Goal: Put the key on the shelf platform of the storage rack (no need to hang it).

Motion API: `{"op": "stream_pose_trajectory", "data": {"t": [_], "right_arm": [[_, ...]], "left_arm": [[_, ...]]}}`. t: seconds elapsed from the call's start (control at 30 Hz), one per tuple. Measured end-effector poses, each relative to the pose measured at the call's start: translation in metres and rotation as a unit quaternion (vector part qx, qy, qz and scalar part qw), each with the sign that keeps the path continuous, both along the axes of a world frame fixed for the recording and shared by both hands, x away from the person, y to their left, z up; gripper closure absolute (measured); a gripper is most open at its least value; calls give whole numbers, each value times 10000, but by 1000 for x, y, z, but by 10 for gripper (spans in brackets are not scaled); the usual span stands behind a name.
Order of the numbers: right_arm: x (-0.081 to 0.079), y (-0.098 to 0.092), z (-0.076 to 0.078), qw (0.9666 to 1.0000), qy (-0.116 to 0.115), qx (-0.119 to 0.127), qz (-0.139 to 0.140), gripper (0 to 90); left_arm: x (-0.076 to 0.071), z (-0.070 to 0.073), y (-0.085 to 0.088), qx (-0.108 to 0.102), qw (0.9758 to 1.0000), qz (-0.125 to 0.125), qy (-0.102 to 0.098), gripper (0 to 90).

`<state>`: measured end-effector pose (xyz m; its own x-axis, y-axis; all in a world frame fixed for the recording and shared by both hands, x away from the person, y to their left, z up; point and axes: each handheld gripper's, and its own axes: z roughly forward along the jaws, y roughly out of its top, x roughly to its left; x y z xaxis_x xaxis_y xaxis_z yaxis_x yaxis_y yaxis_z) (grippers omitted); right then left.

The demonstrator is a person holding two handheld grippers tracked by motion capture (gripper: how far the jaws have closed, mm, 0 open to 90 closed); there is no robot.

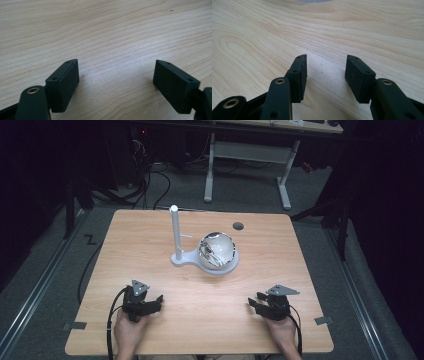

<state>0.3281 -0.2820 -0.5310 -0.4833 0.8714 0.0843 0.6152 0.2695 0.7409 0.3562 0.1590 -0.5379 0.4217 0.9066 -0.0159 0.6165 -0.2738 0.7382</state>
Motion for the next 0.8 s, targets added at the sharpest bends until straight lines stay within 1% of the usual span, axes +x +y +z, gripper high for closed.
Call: {"op": "stream_pose_trajectory", "data": {"t": [0.13,0.23,0.47,0.8], "right_arm": [[-2,5,0,9995,-118,-286,43,515],[-3,10,0,9985,-199,-501,63,500],[-3,10,-1,9984,-191,-508,135,469],[-3,10,-1,9984,-188,-508,144,466]], "left_arm": [[0,0,0,0,10000,-3,0,213],[0,0,0,-2,10000,-4,0,213],[0,0,0,9,10000,-9,4,213],[0,0,0,10,10000,-8,5,213]]}}
